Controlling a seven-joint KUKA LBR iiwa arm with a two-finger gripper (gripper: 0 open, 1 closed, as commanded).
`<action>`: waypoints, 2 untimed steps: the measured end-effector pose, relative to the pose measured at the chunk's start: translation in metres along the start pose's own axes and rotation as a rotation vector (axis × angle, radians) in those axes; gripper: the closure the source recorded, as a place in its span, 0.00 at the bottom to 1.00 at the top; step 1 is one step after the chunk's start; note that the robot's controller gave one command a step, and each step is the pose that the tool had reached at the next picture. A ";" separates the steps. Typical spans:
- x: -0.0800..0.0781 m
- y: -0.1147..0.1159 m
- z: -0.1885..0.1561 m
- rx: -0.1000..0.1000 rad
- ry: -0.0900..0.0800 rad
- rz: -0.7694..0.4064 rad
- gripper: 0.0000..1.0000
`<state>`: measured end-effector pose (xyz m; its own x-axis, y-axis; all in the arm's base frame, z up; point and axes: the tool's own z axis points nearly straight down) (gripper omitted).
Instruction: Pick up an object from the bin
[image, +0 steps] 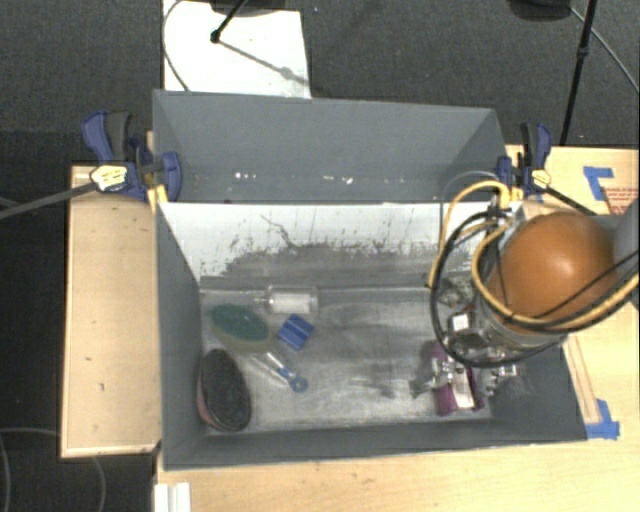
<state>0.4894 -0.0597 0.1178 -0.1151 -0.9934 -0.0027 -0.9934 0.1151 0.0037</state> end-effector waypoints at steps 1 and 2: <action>0.000 -0.001 -0.002 0.003 0.001 0.003 1.00; 0.010 -0.006 -0.012 0.008 0.000 0.043 1.00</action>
Offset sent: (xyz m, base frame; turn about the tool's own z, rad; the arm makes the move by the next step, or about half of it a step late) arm 0.0000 0.0000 0.0000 0.0000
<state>0.4939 -0.0706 0.1295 -0.1579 -0.9875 -0.0029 -0.9874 0.1579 -0.0039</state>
